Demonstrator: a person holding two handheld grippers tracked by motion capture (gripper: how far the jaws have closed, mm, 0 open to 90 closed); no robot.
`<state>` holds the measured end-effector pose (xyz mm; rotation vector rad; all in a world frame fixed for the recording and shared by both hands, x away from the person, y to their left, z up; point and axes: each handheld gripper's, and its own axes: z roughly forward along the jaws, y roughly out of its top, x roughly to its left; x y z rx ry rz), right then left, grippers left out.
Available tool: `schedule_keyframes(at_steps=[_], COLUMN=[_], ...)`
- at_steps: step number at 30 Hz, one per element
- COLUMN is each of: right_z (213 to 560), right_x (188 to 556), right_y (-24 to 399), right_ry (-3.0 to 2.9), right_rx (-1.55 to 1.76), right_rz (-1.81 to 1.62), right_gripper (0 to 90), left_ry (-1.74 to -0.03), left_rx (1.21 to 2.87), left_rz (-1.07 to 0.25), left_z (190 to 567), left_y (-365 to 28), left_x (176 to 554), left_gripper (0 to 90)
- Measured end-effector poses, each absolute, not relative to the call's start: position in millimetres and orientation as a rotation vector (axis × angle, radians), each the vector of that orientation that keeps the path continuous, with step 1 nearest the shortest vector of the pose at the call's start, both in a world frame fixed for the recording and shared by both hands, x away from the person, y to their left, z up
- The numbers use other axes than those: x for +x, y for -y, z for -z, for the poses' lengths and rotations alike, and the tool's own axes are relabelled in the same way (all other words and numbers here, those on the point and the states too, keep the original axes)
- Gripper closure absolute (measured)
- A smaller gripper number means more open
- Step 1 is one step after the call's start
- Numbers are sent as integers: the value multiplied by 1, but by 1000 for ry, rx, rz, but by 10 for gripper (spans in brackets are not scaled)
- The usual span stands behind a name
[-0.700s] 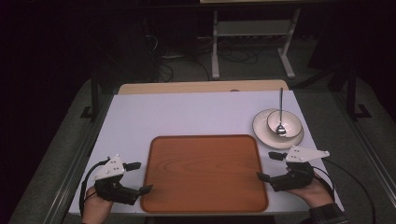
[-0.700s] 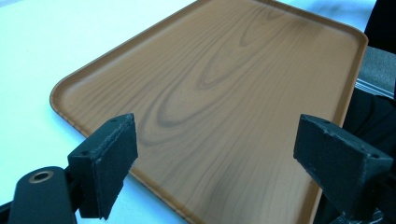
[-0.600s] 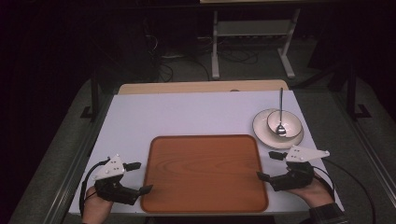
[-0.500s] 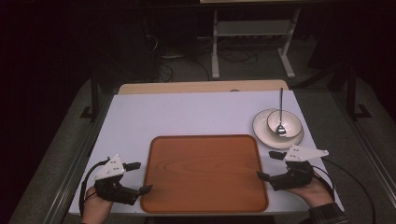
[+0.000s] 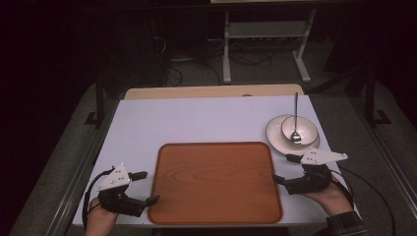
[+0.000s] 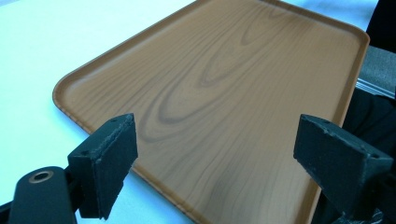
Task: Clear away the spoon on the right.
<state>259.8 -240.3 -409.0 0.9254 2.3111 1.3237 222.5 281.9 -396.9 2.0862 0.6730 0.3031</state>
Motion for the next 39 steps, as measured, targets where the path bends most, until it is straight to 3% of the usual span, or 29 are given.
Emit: schedule_keyframes(at_steps=[39], right_z=[394], right_x=[304], right_y=[244], right_ry=[-2221], right_rx=[968], right_rz=[-1319], right_gripper=[126], left_ry=[-677], left_rx=[2083], left_rz=[-305], left_z=[397], left_y=[-283], left_x=[221], left_gripper=[130])
